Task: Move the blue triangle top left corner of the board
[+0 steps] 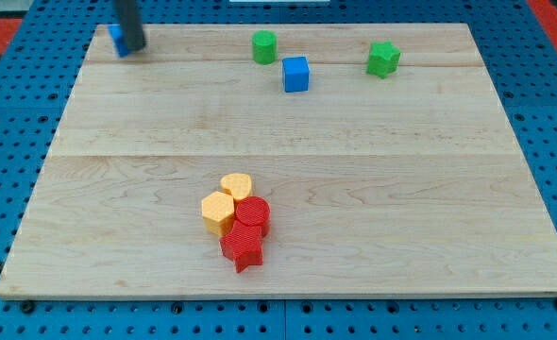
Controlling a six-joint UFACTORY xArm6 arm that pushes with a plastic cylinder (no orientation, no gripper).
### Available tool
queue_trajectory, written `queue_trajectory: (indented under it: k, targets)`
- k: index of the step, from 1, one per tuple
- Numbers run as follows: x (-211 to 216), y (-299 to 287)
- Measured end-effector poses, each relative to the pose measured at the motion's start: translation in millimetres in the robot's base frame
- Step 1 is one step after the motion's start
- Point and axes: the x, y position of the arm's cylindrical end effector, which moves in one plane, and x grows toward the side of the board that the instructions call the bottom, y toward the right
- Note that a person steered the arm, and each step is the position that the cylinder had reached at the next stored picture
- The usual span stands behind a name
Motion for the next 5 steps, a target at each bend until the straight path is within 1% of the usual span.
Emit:
queue_trajectory:
  k: [1,2,3,4,5]
  targets:
    - [0.0,19.7]
    - [-2.9,25.6]
    - [-10.3,67.6]
    - [-27.4,102.8]
    - [-40.0,159.4]
